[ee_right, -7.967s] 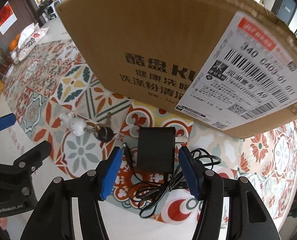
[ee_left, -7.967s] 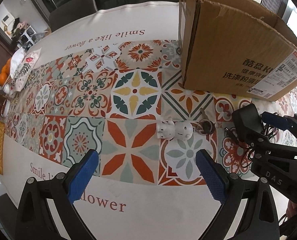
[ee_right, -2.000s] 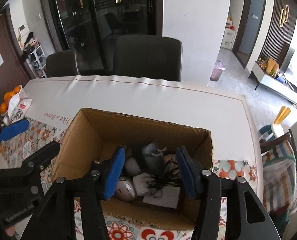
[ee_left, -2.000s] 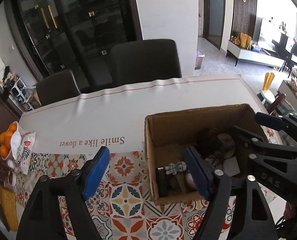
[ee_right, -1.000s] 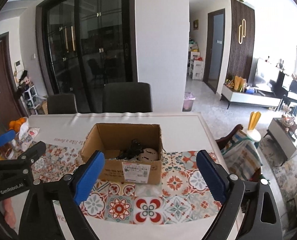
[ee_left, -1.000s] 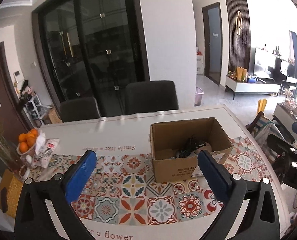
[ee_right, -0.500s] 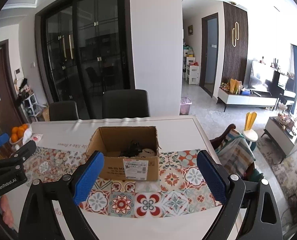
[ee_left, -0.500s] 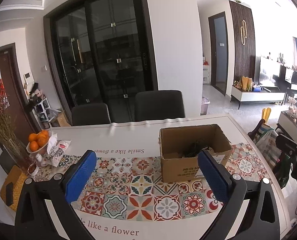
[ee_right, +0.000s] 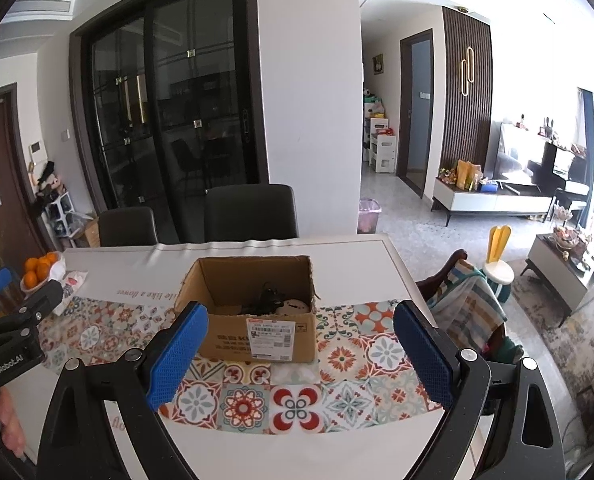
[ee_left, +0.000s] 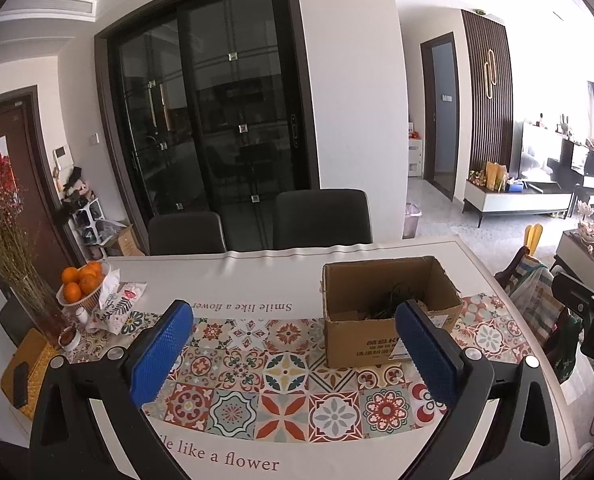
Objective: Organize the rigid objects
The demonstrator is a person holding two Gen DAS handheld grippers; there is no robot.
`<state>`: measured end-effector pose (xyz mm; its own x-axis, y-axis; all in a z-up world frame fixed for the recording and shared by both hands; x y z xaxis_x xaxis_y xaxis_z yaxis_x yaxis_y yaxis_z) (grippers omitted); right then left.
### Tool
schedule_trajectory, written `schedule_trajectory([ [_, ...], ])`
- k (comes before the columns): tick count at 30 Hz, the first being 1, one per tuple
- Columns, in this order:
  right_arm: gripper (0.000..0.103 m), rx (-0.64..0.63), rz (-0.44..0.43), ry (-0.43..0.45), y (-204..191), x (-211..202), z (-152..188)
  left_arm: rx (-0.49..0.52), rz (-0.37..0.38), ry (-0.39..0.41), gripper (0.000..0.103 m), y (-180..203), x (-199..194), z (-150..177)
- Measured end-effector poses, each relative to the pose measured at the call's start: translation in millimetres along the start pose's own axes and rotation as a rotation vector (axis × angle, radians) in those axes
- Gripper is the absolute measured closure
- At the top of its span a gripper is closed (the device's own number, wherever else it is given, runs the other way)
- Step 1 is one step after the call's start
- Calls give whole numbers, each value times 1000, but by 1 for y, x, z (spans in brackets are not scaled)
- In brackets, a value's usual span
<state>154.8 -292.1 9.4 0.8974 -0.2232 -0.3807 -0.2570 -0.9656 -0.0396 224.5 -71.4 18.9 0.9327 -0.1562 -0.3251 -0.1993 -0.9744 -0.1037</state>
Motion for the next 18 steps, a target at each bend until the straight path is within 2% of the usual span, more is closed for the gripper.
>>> schedule_trajectory([
  [18, 9, -3, -5, -3, -1, -3, 2, 7, -23, 11, 0, -1, -4, -2],
])
Point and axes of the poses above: each gripper's, at about its wrist camera, not at the fingertips, and x roughly the way its jaws point, y to its right, z to its underside, the point moved 9 cm from there along x, roughly the way its jaws point, and after that the axes turned 10 degrees about y, right-handed, at the moved point
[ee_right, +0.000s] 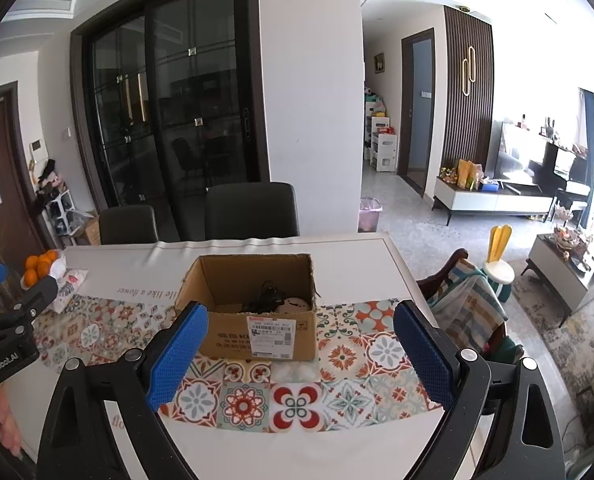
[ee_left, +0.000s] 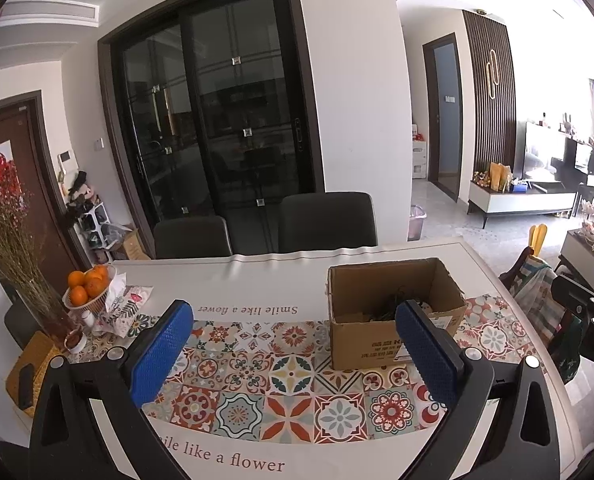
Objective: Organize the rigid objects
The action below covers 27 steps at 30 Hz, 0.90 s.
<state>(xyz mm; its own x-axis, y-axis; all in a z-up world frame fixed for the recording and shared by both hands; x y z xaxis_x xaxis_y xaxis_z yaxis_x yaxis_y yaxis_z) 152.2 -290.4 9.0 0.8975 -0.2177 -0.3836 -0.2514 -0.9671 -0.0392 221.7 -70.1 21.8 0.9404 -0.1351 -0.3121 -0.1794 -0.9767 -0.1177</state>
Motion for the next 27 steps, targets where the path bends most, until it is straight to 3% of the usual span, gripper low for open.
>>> schedule_trajectory([
  [27, 9, -2, -4, -1, 1, 2, 2, -2, 6, -11, 0, 2, 1, 0],
])
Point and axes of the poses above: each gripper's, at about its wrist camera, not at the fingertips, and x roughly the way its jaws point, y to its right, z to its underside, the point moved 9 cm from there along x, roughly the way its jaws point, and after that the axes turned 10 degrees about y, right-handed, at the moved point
